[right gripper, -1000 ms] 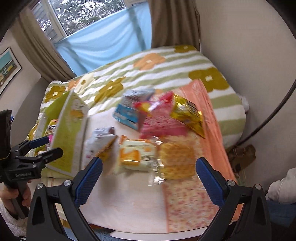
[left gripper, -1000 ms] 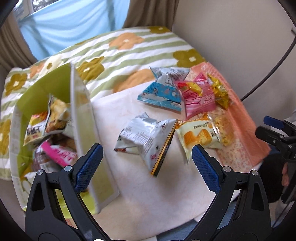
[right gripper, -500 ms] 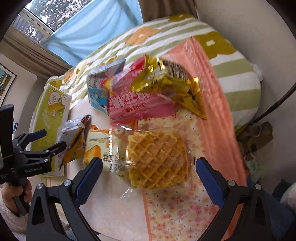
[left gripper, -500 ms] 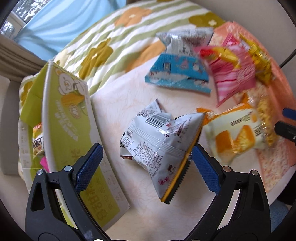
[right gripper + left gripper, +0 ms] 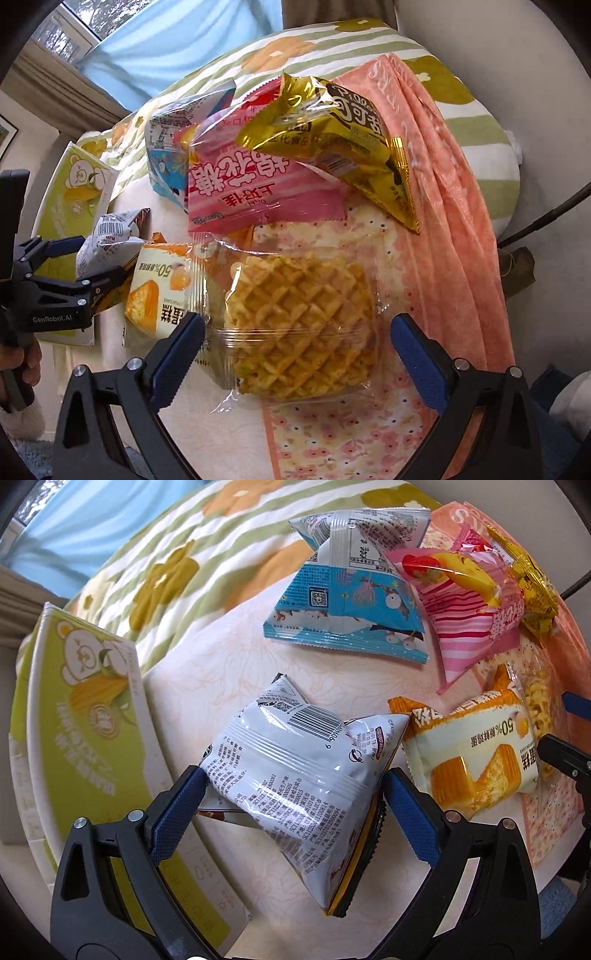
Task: Organize snacks
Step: 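Grasp the silver-white chip bag with the left tool while the right tool grasps the waffle bag, then carry both bags over the box and open both tools to drop them in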
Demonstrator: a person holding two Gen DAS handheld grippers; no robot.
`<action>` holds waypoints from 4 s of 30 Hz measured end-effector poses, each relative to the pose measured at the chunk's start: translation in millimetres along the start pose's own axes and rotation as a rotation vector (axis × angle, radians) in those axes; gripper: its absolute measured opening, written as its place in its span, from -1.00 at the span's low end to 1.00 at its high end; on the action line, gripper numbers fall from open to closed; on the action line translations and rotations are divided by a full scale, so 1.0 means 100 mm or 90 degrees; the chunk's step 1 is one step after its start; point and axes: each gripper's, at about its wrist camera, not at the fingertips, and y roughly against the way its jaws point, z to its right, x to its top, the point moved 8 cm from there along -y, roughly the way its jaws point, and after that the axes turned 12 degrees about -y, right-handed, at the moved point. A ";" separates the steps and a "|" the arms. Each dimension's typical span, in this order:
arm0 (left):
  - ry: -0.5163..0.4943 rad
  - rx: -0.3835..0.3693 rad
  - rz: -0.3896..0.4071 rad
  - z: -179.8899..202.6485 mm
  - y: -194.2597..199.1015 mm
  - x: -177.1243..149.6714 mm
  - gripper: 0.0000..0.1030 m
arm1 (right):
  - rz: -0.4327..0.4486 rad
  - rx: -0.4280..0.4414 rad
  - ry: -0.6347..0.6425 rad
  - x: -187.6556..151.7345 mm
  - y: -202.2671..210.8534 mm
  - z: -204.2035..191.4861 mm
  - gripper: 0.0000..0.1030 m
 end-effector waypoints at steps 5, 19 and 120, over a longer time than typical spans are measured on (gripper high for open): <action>0.001 -0.009 -0.049 -0.03 -0.23 -0.06 0.87 | -0.007 -0.021 0.021 -0.01 -0.11 -0.04 0.95; 0.022 -0.051 -0.038 -0.01 -0.23 -0.13 0.31 | 0.010 -0.140 0.139 -0.20 -0.37 -0.20 0.95; 0.312 -0.068 0.252 -2.52 1.28 -2.78 0.98 | 0.163 0.107 0.302 -1.08 0.49 -3.90 0.97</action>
